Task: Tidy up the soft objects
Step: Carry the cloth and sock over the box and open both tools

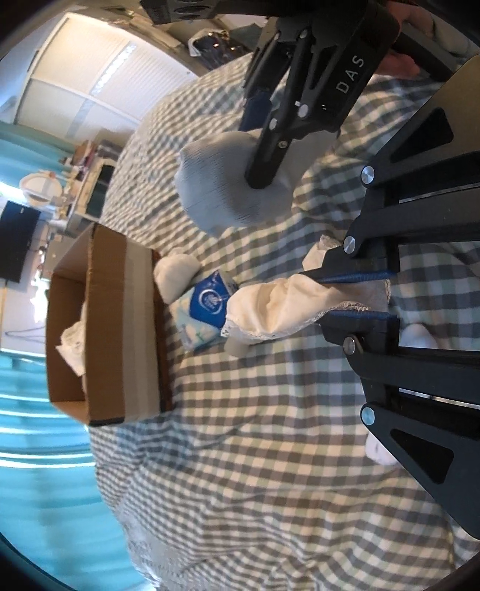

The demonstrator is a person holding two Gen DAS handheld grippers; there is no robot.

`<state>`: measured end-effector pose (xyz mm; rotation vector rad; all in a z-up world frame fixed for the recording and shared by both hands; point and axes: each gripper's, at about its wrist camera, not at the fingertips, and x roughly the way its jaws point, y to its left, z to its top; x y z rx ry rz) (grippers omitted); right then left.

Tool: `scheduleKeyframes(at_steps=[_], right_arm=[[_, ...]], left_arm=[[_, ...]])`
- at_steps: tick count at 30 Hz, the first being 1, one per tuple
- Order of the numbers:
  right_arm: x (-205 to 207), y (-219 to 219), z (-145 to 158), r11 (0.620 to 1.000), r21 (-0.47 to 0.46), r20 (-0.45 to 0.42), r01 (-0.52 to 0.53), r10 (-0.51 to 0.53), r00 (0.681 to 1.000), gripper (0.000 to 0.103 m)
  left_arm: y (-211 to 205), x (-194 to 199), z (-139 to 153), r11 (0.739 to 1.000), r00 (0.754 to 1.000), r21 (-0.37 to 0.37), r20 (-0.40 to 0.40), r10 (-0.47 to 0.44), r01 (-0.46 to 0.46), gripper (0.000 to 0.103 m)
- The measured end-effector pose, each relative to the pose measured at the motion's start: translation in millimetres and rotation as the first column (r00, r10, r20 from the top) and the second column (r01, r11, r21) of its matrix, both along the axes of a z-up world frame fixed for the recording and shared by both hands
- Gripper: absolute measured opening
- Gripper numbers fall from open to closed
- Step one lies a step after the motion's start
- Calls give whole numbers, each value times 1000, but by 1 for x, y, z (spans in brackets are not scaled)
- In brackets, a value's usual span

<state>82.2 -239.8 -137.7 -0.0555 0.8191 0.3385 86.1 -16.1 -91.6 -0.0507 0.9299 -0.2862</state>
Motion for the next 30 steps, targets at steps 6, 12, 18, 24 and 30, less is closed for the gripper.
scheduleKeyframes(at_steps=[6, 12, 18, 24, 30], right_arm=[[-8, 1, 23, 1000, 17, 35, -1, 0, 999, 40], [2, 7, 58, 1000, -6, 92, -9, 10, 996, 40], [39, 14, 113, 999, 27, 162, -29, 24, 986, 39], [96, 27, 160, 997, 64, 206, -45, 31, 978, 39], [167, 45, 170, 995, 87, 206, -40, 22, 978, 39]], left_arm=[[14, 3, 28, 1000, 999, 21, 38, 16, -17, 11], [22, 19, 70, 998, 993, 52, 116, 13, -19, 11], [26, 56, 114, 999, 981, 42, 191, 13, -22, 11], [30, 117, 143, 1000, 974, 16, 225, 18, -22, 11], [29, 180, 136, 999, 972, 39, 233, 11, -20, 11]])
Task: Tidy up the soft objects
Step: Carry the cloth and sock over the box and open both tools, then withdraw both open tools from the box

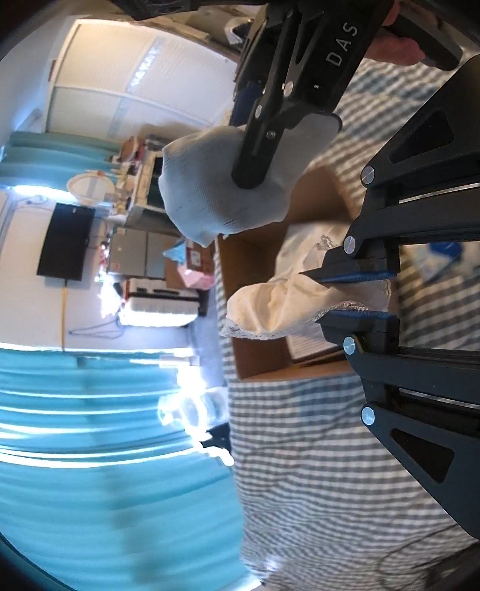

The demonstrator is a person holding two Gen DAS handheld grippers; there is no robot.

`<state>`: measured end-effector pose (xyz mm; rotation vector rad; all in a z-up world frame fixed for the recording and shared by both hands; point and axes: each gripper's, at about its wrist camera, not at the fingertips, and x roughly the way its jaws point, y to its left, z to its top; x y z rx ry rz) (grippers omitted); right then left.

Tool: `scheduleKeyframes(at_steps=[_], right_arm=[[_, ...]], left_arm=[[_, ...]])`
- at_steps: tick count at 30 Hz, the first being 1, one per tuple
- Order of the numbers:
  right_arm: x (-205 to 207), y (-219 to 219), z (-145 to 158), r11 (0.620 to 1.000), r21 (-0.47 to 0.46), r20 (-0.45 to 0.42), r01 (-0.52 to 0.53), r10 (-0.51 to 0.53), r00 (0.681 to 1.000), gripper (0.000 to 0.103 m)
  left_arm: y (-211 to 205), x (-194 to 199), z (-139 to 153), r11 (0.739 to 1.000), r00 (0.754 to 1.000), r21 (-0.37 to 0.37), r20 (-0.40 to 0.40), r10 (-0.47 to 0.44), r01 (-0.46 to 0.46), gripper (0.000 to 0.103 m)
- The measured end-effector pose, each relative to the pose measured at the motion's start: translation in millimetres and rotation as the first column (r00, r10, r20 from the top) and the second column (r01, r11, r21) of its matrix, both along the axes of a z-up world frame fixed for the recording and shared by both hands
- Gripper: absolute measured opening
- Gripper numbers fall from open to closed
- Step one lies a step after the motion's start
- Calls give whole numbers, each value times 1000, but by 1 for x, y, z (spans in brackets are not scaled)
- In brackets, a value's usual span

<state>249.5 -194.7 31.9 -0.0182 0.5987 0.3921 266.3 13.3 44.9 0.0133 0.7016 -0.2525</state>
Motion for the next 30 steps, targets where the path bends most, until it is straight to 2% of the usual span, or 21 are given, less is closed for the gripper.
scheduleKeyframes(at_steps=[3, 7, 10, 14, 16, 18, 19, 20, 21, 22, 24, 26, 28, 30], right_arm=[[33, 6, -13, 1000, -1, -26, 18, -18, 999, 39], [86, 6, -51, 998, 59, -130, 33, -25, 991, 38], [110, 11, -78, 998, 18, -176, 52, -48, 983, 37], [118, 16, -106, 999, -26, -217, 32, -37, 975, 36], [114, 18, -112, 999, -40, -211, 27, -35, 977, 36], [110, 15, -109, 998, -45, -188, 38, -46, 981, 40], [111, 14, -108, 997, -50, -181, 53, -61, 982, 48], [110, 12, -105, 996, -54, -175, 68, -77, 982, 64], [106, 8, -98, 995, -50, -161, 85, -92, 983, 70], [103, 5, -91, 994, -42, -145, 101, -106, 984, 74], [90, -3, -71, 993, -20, -111, 117, -119, 987, 75], [76, -9, -50, 991, -37, -84, 129, -132, 988, 80], [58, -13, -27, 988, -56, -41, 145, -147, 988, 86], [39, -18, -4, 986, -66, -9, 153, -154, 988, 92]], left_arm=[[-2, 31, -19, 1000, 999, 4, -32, 3, -3, 11], [-11, 55, -43, 999, 999, 45, -48, -2, 4, 11], [-14, 67, -58, 999, 997, 43, -71, -17, 20, 11], [-18, 72, -69, 998, 996, 50, -82, -30, 34, 11], [-19, 70, -68, 998, 996, 44, -81, -41, 45, 11], [-18, 64, -63, 998, 996, 37, -71, -50, 53, 14], [-17, 64, -61, 998, 996, 36, -74, -53, 55, 16], [-17, 62, -58, 998, 995, 37, -81, -50, 53, 16], [-17, 60, -54, 998, 995, 49, -93, -37, 42, 16], [-14, 57, -52, 998, 995, 56, -99, -30, 35, 20], [-12, 48, -41, 997, 995, 74, -96, -8, 16, 29], [-11, 36, -27, 996, 997, 87, -74, 13, -7, 55], [-9, 23, -12, 995, 999, 94, -35, 35, -31, 73], [-6, 6, 10, 995, 999, 84, 12, 53, -54, 81]])
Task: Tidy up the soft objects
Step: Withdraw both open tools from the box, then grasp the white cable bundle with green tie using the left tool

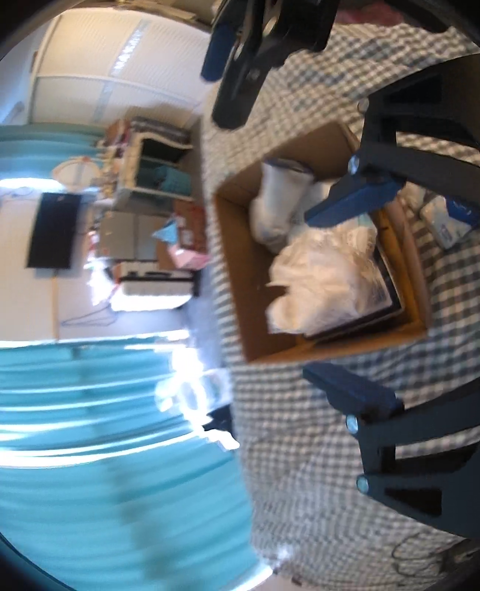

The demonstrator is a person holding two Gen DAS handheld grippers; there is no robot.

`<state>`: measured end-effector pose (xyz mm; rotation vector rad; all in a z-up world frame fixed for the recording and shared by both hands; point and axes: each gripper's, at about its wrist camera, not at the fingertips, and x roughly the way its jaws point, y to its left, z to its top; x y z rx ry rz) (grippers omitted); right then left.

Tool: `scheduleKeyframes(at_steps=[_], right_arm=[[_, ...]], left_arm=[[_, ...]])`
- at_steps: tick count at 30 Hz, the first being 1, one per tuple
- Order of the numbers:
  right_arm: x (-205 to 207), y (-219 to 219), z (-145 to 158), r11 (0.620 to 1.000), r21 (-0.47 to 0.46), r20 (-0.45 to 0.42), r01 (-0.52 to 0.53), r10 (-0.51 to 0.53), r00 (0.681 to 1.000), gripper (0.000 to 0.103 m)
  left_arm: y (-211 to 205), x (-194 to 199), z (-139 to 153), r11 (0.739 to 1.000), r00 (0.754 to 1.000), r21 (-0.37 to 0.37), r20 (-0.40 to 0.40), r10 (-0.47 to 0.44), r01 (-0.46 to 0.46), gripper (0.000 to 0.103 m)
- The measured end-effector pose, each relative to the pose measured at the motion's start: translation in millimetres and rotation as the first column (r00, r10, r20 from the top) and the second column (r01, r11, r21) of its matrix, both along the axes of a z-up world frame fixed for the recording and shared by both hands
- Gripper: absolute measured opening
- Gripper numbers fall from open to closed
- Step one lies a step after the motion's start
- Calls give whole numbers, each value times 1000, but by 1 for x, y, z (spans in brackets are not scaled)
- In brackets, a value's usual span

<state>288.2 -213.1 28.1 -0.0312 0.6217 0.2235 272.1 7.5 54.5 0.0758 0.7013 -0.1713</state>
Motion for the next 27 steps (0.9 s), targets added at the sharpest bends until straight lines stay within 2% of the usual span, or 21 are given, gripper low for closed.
scheduleKeyframes(at_steps=[2, 8, 12, 14, 17, 20, 23, 27], right_arm=[[-23, -5, 23, 1000, 0, 34, -1, 1, 999, 94], [-91, -15, 76, 1000, -10, 92, -5, 6, 996, 95], [-138, -21, 96, 999, -46, 116, -25, 30, 993, 95], [-162, -21, 98, 998, -55, 120, -33, 39, 992, 95], [-192, -21, 89, 996, -65, 99, -60, 66, 993, 95], [-221, -20, 68, 993, -93, 92, -78, 87, 992, 95], [-246, -19, 36, 991, -88, 77, -98, 105, 991, 95], [-259, -23, -9, 993, -50, 56, -108, 111, 992, 95]], left_arm=[[2, -15, 18, 1000, 1000, -10, 17, 4, -4, 85], [13, -74, 63, 999, 997, -7, 75, 32, -31, 85], [21, -106, 74, 999, 995, -9, 84, 51, -50, 85], [24, -126, 73, 999, 997, -16, 76, 31, -30, 85], [22, -149, 65, 999, 997, -18, 74, 31, -29, 85], [25, -173, 46, 999, 997, -18, 63, 47, -46, 85], [27, -195, 18, 998, 997, -40, 48, 59, -57, 85], [23, -210, -22, 996, 996, -12, 19, 88, -88, 85]])
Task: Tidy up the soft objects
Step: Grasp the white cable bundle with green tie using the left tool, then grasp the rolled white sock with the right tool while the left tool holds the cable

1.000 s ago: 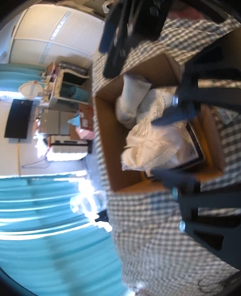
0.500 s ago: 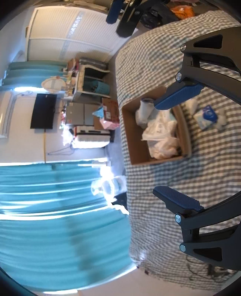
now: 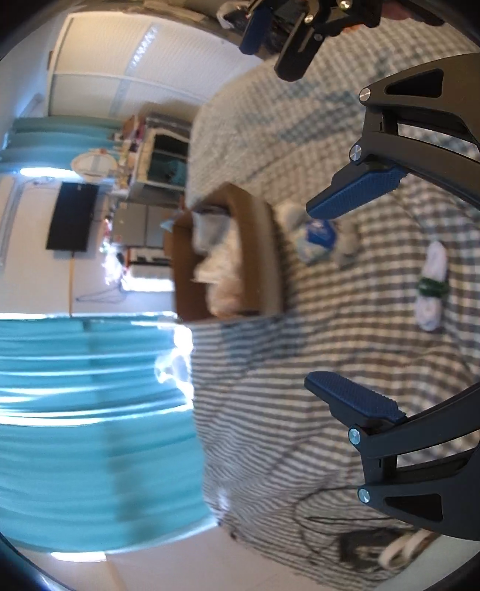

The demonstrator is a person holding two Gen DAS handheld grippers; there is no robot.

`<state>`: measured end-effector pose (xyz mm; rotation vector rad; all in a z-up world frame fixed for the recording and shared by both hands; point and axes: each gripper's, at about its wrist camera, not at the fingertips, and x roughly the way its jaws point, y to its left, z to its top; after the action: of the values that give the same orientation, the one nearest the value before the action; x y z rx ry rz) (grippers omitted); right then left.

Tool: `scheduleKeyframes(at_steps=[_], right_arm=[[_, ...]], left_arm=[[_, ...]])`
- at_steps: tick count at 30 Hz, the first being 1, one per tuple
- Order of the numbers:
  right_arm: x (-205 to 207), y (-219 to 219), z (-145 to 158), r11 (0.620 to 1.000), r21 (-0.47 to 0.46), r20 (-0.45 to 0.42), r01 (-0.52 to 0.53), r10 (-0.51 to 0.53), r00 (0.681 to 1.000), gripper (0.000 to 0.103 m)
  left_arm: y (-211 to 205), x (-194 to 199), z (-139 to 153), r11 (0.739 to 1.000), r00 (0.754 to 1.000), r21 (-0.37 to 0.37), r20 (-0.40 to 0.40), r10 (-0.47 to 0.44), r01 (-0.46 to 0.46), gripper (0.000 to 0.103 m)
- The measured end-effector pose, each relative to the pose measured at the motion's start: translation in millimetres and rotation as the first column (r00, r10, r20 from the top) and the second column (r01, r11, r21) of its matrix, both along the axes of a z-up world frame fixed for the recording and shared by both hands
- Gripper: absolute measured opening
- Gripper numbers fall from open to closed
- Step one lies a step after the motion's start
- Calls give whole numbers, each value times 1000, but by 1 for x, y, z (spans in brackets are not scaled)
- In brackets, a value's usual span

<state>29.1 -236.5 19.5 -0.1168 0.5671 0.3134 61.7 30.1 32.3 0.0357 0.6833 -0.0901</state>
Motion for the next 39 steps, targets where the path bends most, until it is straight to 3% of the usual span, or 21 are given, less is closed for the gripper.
scheduleKeyframes(at_steps=[6, 9, 15, 20, 21, 22, 23, 25, 26, 29, 33, 39], right_arm=[[3, 3, -73, 1000, 6, -66, 11, -11, 998, 95], [12, 5, -111, 1000, 11, -119, 27, -25, 993, 95], [19, 8, -165, 999, 27, -220, 37, -30, 975, 95], [23, 11, -171, 999, 34, -239, 38, -29, 970, 95], [23, 12, -172, 999, 29, -240, 37, -29, 970, 95], [24, 14, -172, 999, 24, -241, 35, -28, 970, 95], [23, 15, -174, 999, 17, -241, 34, -28, 970, 95], [23, 18, -176, 1000, 4, -244, 29, -27, 969, 95], [23, 19, -176, 1000, -3, -245, 27, -27, 969, 95], [23, 20, -175, 1000, -8, -243, 24, -25, 970, 95], [27, 22, -171, 1000, 13, -252, 7, -3, 968, 95], [48, 39, -168, 999, 28, -272, -20, 27, 962, 95]], left_arm=[[1, -10, -82, 1000, 993, -7, -120, 3, -4, 85], [6, -14, -122, 999, 977, 13, -209, 36, -34, 85], [16, -12, -158, 997, 947, -35, -317, 55, -69, 85], [9, 1, -182, 996, 908, -72, -420, 12, -46, 83], [11, 2, -183, 995, 906, -84, -424, 10, -50, 83], [12, 4, -183, 994, 906, -97, -423, 6, -52, 75], [12, 3, -182, 992, 908, -121, -418, -9, -46, 60], [11, 1, -176, 990, 917, -134, -399, -19, -38, 49], [10, -3, -172, 991, 925, -130, -380, -20, -32, 35], [11, -12, -155, 992, 947, -124, -322, -21, -20, 31], [14, -10, -144, 990, 958, -138, -287, -24, -17, 29], [16, 27, -135, 996, 963, -82, -268, 0, -22, 29]])
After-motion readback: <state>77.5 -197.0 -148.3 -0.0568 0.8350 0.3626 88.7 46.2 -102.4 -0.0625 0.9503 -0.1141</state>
